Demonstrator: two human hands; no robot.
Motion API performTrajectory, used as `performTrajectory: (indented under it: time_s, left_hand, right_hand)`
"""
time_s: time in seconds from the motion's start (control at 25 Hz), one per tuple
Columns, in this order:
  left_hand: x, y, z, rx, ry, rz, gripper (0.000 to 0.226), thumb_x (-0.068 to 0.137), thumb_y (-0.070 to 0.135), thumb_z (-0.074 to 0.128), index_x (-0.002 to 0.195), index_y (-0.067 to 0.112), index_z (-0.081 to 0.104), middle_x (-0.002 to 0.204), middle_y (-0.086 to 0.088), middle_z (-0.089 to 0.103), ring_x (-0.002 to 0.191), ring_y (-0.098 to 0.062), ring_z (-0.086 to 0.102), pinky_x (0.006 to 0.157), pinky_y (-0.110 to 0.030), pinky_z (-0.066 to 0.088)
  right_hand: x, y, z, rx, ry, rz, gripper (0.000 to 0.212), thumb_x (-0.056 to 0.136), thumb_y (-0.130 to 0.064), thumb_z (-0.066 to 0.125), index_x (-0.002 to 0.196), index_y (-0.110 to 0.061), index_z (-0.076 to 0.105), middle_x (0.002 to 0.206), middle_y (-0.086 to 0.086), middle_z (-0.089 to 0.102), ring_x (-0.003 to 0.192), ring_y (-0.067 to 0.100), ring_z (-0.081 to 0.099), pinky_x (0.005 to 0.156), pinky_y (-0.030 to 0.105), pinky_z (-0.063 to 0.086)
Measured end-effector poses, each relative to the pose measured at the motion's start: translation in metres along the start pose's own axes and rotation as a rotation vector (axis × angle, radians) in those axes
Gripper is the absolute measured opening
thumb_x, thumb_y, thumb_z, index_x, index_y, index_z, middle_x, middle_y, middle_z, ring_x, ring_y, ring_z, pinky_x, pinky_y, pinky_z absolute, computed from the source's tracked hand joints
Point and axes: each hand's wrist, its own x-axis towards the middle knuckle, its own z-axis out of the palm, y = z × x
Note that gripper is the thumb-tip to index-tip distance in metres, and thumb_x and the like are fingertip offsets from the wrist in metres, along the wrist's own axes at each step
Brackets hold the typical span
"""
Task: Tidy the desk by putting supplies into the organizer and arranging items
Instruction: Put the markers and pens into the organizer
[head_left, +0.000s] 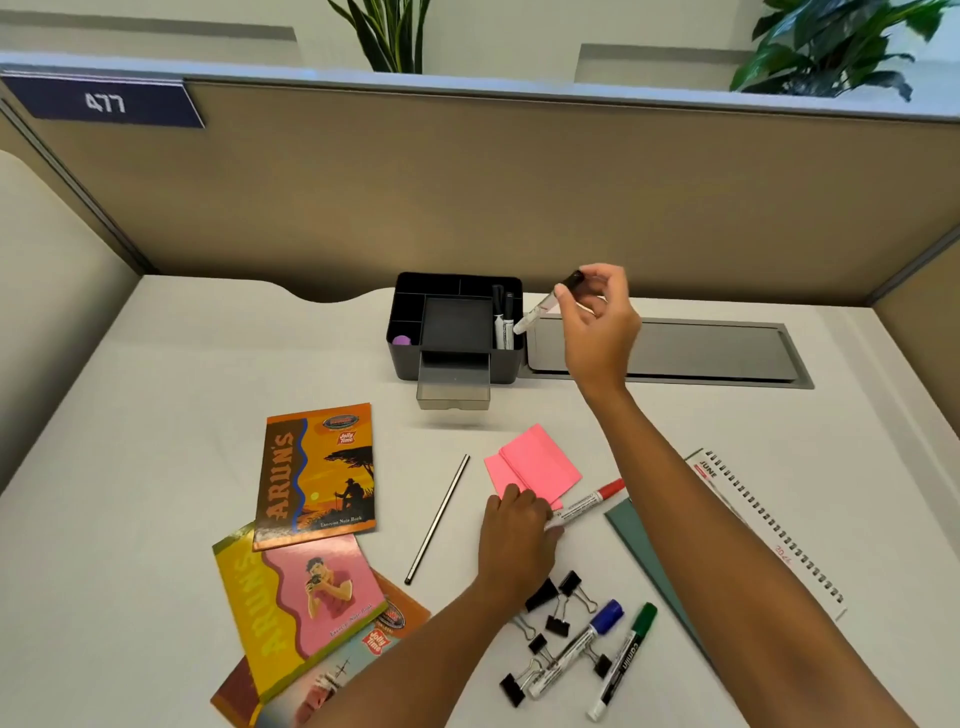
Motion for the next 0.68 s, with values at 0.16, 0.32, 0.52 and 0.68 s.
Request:
performTrajectory:
  time_s: [0.16, 0.32, 0.52, 0.68]
  left_hand:
    - [-0.005, -0.015, -0.002, -0.045, 0.096, -0.02, 0.014, 0.086, 0.035, 0.063, 0.09, 0.022, 0.067, 0.088, 0.006, 0.065, 0.088, -0.017, 0.055, 0.074, -0.029, 0.041]
    - [-0.003, -0.027, -0.012, -0.172, 0.172, -0.049, 0.015, 0.088, 0.04, 0.061, 0.089, 0.025, 0.065, 0.085, 0.012, 0.062, 0.084, -0.012, 0.05, 0.073, -0.026, 0.038]
    - [-0.003, -0.045, -0.022, -0.286, 0.267, -0.121, 0.022, 0.089, 0.043, 0.058, 0.095, 0.024, 0.068, 0.09, 0.014, 0.063, 0.088, -0.007, 0.049, 0.077, -0.023, 0.036]
    - [0.002, -0.051, -0.029, -0.334, 0.3, -0.181, 0.015, 0.089, 0.038, 0.065, 0.095, 0.025, 0.068, 0.093, 0.015, 0.065, 0.091, -0.005, 0.049, 0.078, -0.023, 0.037]
  right_hand:
    - [0.001, 0.02, 0.025, -0.123, -0.207, -0.069, 0.021, 0.09, -0.009, 0.067, 0.108, -0.01, 0.057, 0.1, 0.006, 0.066, 0.088, 0.017, 0.07, 0.077, 0.022, 0.059]
    - [-0.01, 0.036, 0.033, -0.237, -0.279, -0.077, 0.021, 0.091, -0.011, 0.066, 0.11, -0.011, 0.057, 0.101, 0.005, 0.067, 0.089, 0.016, 0.069, 0.079, 0.027, 0.06]
    - [-0.015, 0.048, 0.028, -0.323, -0.249, -0.001, 0.018, 0.091, -0.014, 0.067, 0.107, -0.013, 0.057, 0.096, 0.003, 0.069, 0.088, 0.017, 0.07, 0.078, 0.032, 0.061]
    - [-0.017, 0.052, 0.02, -0.37, -0.285, 0.028, 0.014, 0.091, -0.019, 0.067, 0.104, -0.015, 0.063, 0.104, 0.002, 0.069, 0.094, 0.017, 0.066, 0.081, 0.034, 0.06]
